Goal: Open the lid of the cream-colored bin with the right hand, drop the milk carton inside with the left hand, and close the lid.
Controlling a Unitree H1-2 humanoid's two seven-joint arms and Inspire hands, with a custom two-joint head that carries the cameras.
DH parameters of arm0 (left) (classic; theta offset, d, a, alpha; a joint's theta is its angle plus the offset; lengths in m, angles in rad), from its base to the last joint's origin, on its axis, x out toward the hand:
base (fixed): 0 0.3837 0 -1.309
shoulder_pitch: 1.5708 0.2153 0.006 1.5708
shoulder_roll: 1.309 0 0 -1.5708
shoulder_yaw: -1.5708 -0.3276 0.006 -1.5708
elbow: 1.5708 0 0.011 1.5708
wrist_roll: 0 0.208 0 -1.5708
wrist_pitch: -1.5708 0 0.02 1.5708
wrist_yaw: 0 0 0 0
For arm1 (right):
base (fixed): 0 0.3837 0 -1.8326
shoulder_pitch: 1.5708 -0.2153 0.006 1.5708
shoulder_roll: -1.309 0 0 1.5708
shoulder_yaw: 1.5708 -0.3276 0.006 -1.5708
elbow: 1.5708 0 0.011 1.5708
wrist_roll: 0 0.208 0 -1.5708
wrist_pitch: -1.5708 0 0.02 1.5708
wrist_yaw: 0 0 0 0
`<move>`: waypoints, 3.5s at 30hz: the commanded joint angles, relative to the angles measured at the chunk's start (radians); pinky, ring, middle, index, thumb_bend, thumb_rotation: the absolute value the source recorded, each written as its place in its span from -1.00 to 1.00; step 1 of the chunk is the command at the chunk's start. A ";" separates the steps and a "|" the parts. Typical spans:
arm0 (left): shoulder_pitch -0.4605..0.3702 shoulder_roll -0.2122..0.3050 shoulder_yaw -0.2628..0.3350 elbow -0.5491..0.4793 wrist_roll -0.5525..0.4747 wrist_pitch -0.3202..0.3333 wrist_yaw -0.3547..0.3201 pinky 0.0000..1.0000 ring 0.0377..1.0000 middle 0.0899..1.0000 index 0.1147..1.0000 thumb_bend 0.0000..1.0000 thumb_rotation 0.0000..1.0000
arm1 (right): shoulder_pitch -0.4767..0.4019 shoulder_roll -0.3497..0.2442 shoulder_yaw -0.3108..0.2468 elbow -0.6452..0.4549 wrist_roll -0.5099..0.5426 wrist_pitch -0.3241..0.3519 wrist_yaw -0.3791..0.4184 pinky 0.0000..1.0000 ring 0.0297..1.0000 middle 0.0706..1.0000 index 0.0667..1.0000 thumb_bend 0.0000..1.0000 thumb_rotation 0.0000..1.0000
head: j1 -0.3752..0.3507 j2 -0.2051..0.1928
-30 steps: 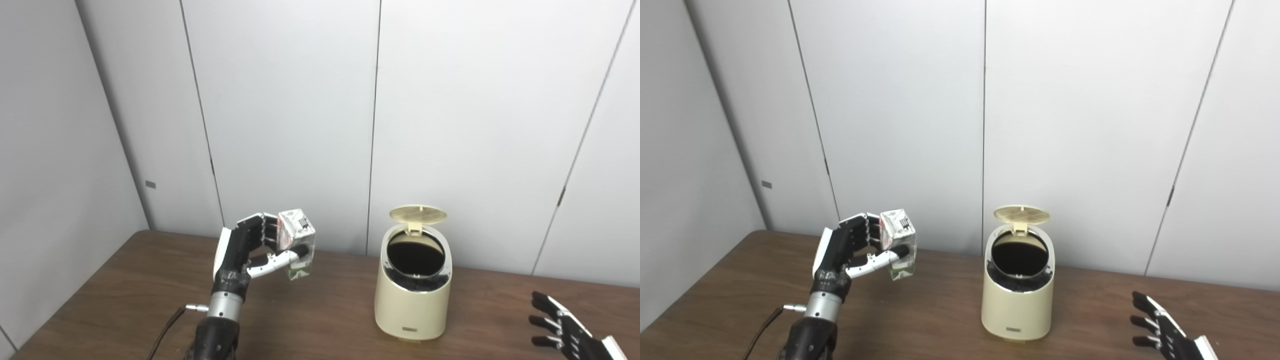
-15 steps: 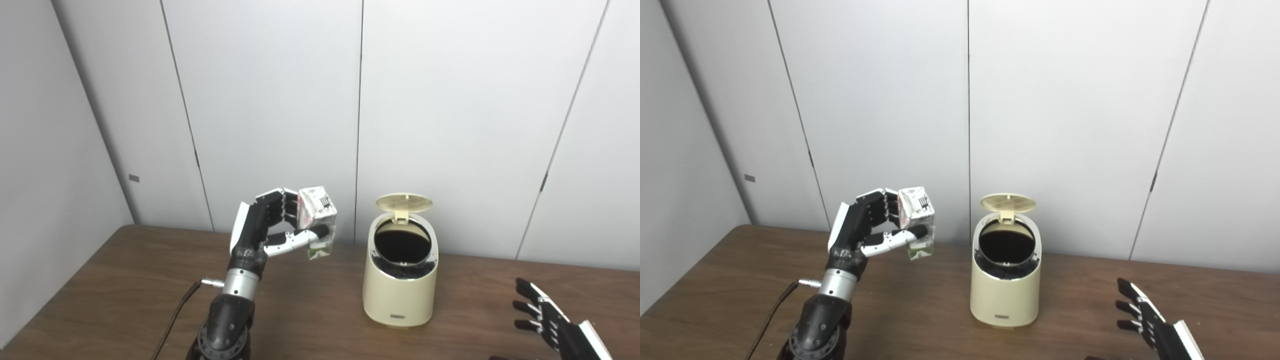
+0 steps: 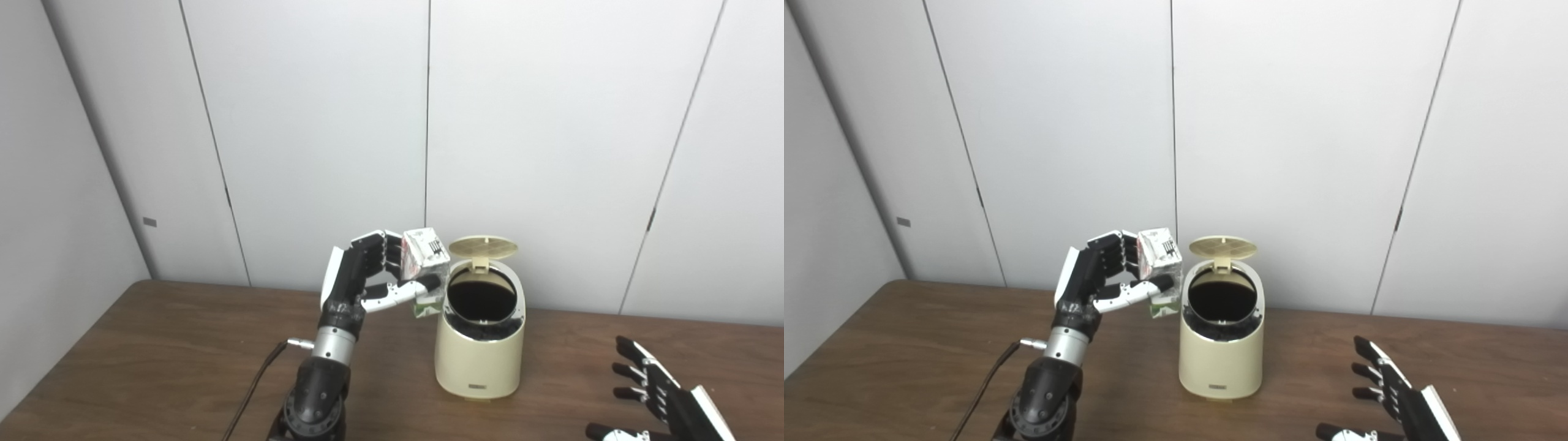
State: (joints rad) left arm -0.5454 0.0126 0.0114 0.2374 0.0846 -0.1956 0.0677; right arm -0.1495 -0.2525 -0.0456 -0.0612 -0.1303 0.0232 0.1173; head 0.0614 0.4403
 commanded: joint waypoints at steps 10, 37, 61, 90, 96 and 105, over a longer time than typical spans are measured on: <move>-0.097 -0.064 -0.021 0.094 0.018 -0.180 0.034 -0.21 -0.09 -0.14 -0.13 0.04 -1.00 | -0.034 -0.018 -0.014 -0.016 -0.019 -0.066 -0.028 0.50 0.71 0.83 0.81 0.60 -0.51 | -0.016 0.001; -0.186 -0.095 -0.120 0.353 -0.005 -0.274 0.222 -0.10 -0.07 -0.14 -0.14 0.04 -1.00 | -0.021 -0.021 -0.018 -0.018 -0.034 -0.075 -0.031 0.47 0.70 0.81 0.81 0.58 -0.33 | -0.034 0.016; -0.208 0.023 -0.427 0.469 0.085 -0.274 0.638 -0.04 -0.11 -0.14 -0.14 0.01 -1.00 | -0.007 -0.027 -0.030 -0.012 0.015 -0.080 -0.021 0.53 0.75 0.85 0.84 0.62 -0.19 | -0.031 0.028; -0.168 0.176 -0.775 0.554 0.185 -0.274 0.980 0.28 0.27 0.16 -0.15 0.04 -0.90 | -0.024 -0.040 -0.039 0.034 0.066 -0.111 -0.008 0.57 0.77 0.87 0.85 0.61 -0.22 | -0.002 0.052; -0.155 0.189 -0.776 0.533 0.188 -0.274 0.972 0.34 0.44 0.43 -0.04 0.13 -0.85 | -0.027 -0.045 -0.042 0.047 0.075 -0.123 -0.004 0.54 0.77 0.88 0.84 0.60 -0.27 | 0.001 0.055; -0.149 0.191 -0.764 0.522 0.182 -0.274 0.953 0.38 0.57 0.65 0.55 0.50 -0.78 | -0.026 -0.049 -0.036 0.046 0.077 -0.125 -0.003 0.52 0.76 0.88 0.85 0.58 -0.30 | 0.005 0.057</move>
State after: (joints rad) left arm -0.6878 0.1894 -0.7570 0.7676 0.2612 -0.4796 1.0224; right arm -0.1465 -0.2881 -0.0746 0.0098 -0.0630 -0.0537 0.1177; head 0.0660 0.4970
